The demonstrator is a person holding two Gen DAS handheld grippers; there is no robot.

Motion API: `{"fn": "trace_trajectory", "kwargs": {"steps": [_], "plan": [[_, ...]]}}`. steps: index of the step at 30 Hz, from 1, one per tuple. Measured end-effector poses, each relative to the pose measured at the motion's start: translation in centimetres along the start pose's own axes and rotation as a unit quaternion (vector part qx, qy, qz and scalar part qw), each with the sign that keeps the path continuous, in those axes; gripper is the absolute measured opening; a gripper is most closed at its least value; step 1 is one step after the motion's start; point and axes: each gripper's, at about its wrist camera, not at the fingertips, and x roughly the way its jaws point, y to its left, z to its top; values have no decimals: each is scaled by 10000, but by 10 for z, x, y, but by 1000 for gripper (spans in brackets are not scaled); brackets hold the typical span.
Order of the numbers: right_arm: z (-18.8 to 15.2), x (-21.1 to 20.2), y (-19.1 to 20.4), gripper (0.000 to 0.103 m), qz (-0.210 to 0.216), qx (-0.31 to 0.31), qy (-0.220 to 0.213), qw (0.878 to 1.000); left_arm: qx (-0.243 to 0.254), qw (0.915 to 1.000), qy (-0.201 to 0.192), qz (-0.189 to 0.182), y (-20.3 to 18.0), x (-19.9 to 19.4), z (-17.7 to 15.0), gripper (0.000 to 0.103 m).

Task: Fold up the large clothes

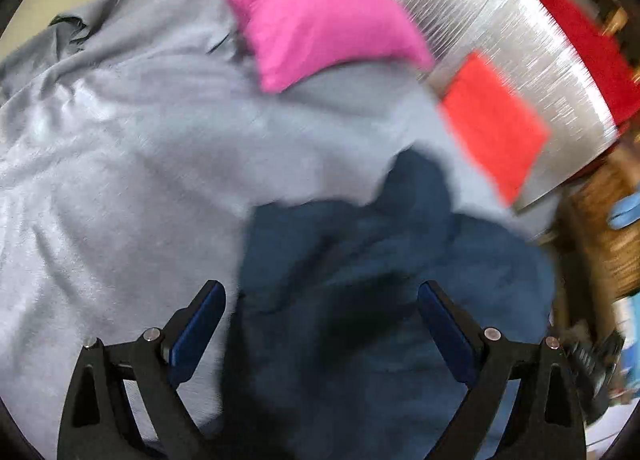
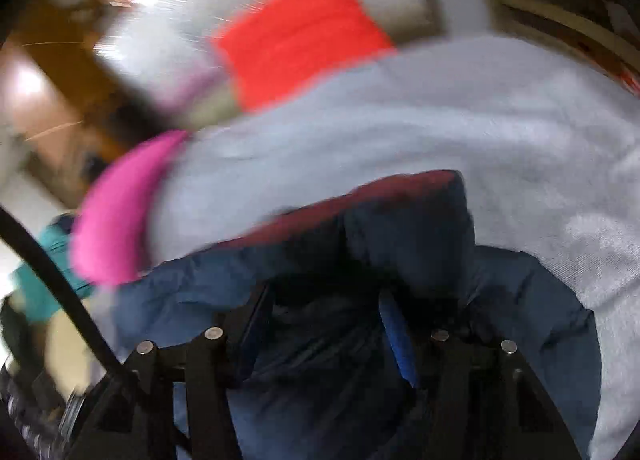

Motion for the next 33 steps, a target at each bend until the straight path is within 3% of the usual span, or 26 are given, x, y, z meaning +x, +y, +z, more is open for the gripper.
{"fn": "trace_trajectory", "kwargs": {"steps": [2, 4, 6, 9, 13, 16, 17, 19, 21, 24, 28, 31, 33], "plan": [[7, 14, -12, 58, 160, 313, 88, 9993, -331, 9986, 387, -140, 16, 14, 1, 97], [11, 7, -7, 58, 106, 277, 4, 9996, -507, 9975, 434, -221, 25, 13, 2, 97], [9, -7, 2, 59, 31, 142, -287, 9995, -451, 9984, 292, -162, 27, 2, 4, 97], [2, -30, 30, 59, 631, -138, -545, 9964, -345, 9992, -131, -182, 26, -24, 7, 97], [-19, -35, 95, 59, 878, -1047, -332, 9901, -231, 9981, -549, -136, 26, -50, 9, 97], [-29, -5, 141, 59, 637, -1451, 188, 9872, -88, 9983, -567, 106, 24, -54, 8, 97], [-30, 14, 150, 60, 372, -1500, 362, 9873, -2, 9985, -476, 281, 24, -51, 7, 97], [-35, 52, 152, 60, -210, -1481, 645, 9867, 114, 9983, -266, 515, 20, -40, 8, 97], [-34, 79, 143, 62, -366, -1349, 848, 9865, 190, 9975, 63, 685, 19, -25, 9, 97], [-25, 64, 142, 64, -223, -893, 738, 9930, 204, 9964, 333, 748, 22, -16, 7, 97], [-32, 32, 178, 64, 452, -1313, 326, 9898, 289, 9959, 292, 811, 22, -24, 6, 97], [-53, 40, 222, 63, 932, -1676, 733, 9787, 385, 9950, 308, 872, 20, -27, 5, 97], [-66, 62, 240, 63, 882, -1864, 963, 9738, 437, 9943, 348, 904, 20, -26, 5, 97]]}}
